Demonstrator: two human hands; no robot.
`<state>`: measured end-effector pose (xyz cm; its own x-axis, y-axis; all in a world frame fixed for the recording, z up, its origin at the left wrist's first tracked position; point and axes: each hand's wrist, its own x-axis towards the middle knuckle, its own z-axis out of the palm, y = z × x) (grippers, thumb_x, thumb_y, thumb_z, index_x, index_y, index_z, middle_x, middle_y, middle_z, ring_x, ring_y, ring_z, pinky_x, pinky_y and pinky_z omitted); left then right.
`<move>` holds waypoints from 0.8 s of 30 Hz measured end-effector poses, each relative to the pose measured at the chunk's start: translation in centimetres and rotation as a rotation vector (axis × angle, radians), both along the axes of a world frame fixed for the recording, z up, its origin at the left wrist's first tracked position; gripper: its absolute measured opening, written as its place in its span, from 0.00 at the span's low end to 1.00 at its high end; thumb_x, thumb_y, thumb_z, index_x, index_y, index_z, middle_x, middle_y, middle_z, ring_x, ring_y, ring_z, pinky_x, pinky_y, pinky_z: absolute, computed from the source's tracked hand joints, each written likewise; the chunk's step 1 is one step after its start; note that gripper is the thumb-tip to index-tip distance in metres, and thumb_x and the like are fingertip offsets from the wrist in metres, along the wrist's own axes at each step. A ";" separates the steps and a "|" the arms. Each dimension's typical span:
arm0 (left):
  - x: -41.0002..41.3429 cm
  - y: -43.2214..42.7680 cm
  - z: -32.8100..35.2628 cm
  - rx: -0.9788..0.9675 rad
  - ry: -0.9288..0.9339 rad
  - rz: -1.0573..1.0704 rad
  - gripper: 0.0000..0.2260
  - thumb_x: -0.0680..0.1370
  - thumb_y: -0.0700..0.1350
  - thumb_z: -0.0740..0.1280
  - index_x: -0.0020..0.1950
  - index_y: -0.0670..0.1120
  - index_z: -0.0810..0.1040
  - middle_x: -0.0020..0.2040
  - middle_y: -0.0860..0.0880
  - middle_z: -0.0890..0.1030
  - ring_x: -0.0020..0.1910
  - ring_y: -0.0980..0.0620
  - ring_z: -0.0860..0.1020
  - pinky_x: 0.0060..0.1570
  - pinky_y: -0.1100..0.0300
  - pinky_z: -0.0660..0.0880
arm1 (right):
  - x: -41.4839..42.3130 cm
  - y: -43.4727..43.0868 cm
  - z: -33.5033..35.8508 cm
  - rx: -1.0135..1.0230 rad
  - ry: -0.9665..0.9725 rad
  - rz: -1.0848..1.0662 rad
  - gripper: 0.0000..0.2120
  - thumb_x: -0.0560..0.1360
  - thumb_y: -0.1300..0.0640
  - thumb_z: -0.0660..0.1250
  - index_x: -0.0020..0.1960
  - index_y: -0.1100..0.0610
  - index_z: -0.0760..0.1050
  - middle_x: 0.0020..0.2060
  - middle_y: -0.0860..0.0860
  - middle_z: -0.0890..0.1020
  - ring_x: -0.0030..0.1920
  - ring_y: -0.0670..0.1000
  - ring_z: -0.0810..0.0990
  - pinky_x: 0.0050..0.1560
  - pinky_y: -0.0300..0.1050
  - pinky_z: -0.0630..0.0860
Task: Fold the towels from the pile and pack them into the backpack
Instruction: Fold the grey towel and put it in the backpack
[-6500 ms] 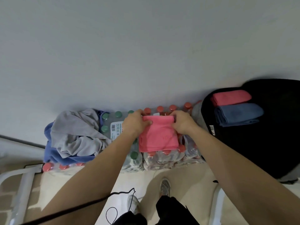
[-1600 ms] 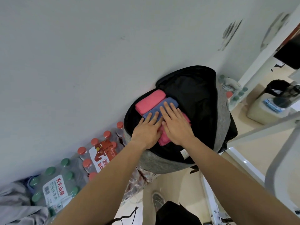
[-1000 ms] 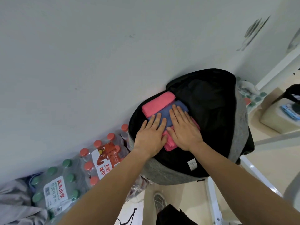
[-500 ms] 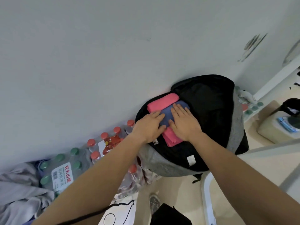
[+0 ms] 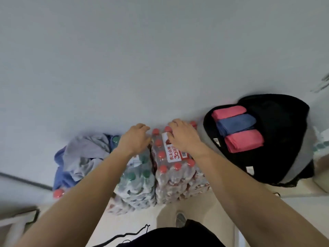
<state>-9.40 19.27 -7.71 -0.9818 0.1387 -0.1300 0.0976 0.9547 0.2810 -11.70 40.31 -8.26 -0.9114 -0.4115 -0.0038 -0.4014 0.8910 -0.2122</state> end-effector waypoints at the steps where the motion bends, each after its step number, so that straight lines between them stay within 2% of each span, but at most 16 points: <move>1: 1.3 -2.2 -0.3 -0.002 -0.004 0.019 0.22 0.79 0.55 0.58 0.68 0.47 0.74 0.68 0.47 0.73 0.65 0.43 0.74 0.60 0.48 0.74 | 0.4 -2.1 0.1 0.011 -0.010 0.033 0.22 0.80 0.49 0.57 0.70 0.57 0.70 0.66 0.56 0.73 0.64 0.60 0.74 0.65 0.56 0.70; 6: 7.7 -11.4 -1.3 -0.016 -0.001 0.225 0.16 0.78 0.49 0.63 0.64 0.45 0.76 0.63 0.44 0.75 0.61 0.41 0.74 0.56 0.48 0.74 | 2.5 -12.0 -0.9 0.047 -0.060 0.197 0.22 0.80 0.48 0.56 0.69 0.57 0.69 0.64 0.56 0.73 0.63 0.60 0.74 0.62 0.57 0.71; 10: 11.7 -17.1 -2.9 -0.061 0.025 0.328 0.15 0.76 0.48 0.65 0.62 0.46 0.77 0.61 0.45 0.76 0.59 0.40 0.73 0.53 0.49 0.72 | 4.3 -18.2 -2.1 0.044 -0.163 0.274 0.23 0.81 0.48 0.56 0.73 0.57 0.66 0.68 0.56 0.70 0.66 0.59 0.71 0.62 0.57 0.72; 14: 14.2 -19.3 -5.0 -0.030 0.035 0.362 0.16 0.77 0.47 0.66 0.66 0.50 0.76 0.65 0.48 0.75 0.61 0.41 0.73 0.51 0.48 0.76 | 5.7 -22.1 -4.4 0.067 -0.243 0.361 0.21 0.81 0.50 0.57 0.72 0.55 0.66 0.67 0.55 0.71 0.66 0.59 0.71 0.60 0.59 0.74; 18: 14.3 -19.5 -6.3 0.055 0.096 0.415 0.14 0.80 0.46 0.61 0.65 0.50 0.74 0.59 0.49 0.76 0.51 0.44 0.77 0.44 0.51 0.76 | 6.0 -24.3 -6.1 -0.016 -0.289 0.283 0.18 0.82 0.50 0.57 0.69 0.54 0.69 0.64 0.55 0.74 0.62 0.59 0.74 0.59 0.57 0.74; 21: 13.6 -19.2 -5.6 0.071 0.077 0.507 0.14 0.81 0.46 0.57 0.67 0.49 0.69 0.54 0.47 0.77 0.44 0.45 0.78 0.40 0.49 0.78 | 5.5 -25.3 -6.5 -0.097 -0.321 0.224 0.17 0.81 0.48 0.59 0.67 0.54 0.72 0.61 0.54 0.77 0.59 0.57 0.77 0.58 0.55 0.75; 24: 12.7 -19.2 -4.5 0.078 0.054 0.561 0.16 0.81 0.45 0.55 0.69 0.52 0.66 0.54 0.48 0.76 0.39 0.45 0.75 0.35 0.49 0.78 | 4.6 -25.9 -6.6 -0.145 -0.372 0.185 0.17 0.79 0.45 0.64 0.64 0.52 0.73 0.57 0.50 0.81 0.56 0.54 0.79 0.56 0.53 0.77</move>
